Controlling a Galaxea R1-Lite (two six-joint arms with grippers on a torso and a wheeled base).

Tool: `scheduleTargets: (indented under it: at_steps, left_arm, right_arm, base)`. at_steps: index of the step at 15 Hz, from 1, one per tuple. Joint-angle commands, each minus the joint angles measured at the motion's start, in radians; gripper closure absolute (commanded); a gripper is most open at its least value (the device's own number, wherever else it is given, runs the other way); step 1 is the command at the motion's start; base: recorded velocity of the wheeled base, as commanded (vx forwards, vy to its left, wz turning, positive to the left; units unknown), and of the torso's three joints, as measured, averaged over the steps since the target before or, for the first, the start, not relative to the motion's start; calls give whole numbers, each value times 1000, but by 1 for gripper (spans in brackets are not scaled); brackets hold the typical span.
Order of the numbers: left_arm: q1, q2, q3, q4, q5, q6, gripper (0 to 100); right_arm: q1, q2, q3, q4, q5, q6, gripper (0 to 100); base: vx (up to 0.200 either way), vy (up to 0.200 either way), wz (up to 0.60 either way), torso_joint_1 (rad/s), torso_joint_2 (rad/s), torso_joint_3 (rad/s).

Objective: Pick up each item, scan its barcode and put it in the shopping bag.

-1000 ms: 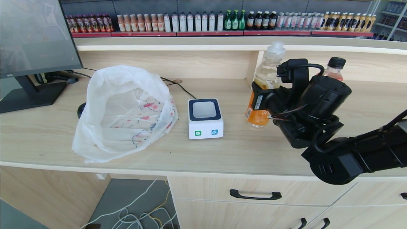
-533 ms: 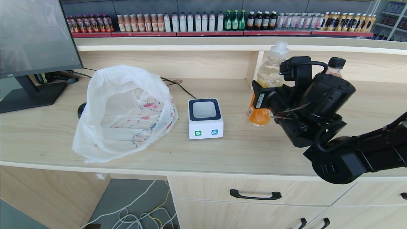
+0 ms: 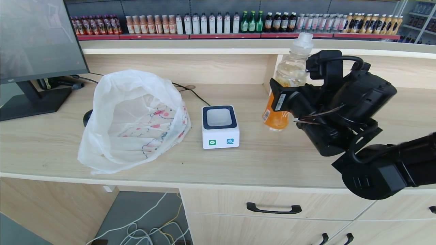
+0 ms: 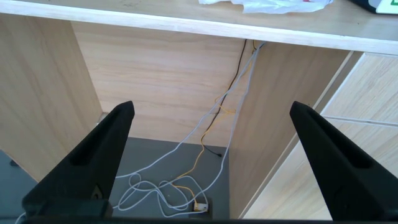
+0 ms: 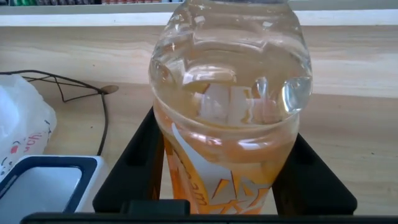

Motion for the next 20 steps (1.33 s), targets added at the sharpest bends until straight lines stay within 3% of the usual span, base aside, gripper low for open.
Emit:
scheduleTargets:
  at_steps: [1,8,14,18,20]
  left_arm:
    - [1,0,0,0,0,0,0]
    - [1,0,0,0,0,0,0]
    - [1,0,0,0,0,0,0]
    - [1,0,0,0,0,0,0]
    - [1,0,0,0,0,0,0]
  right_arm:
    - [31,-51,6,2,-1,1,100]
    - [125,-206,104,3,-16,-6,100]
    - [286,-373,288,6,-30,-8,100]
    - [302,-496,431,8,-19,7,100]
    - [302,-545,489,9,19,89,100]
  base:
    - [0,0,0,0,0,0]
    - [0,0,0,0,0,0]
    - [0,0,0,0,0,0]
    - [0,0,0,0,0,0]
    - [0,0,0,0,0,0]
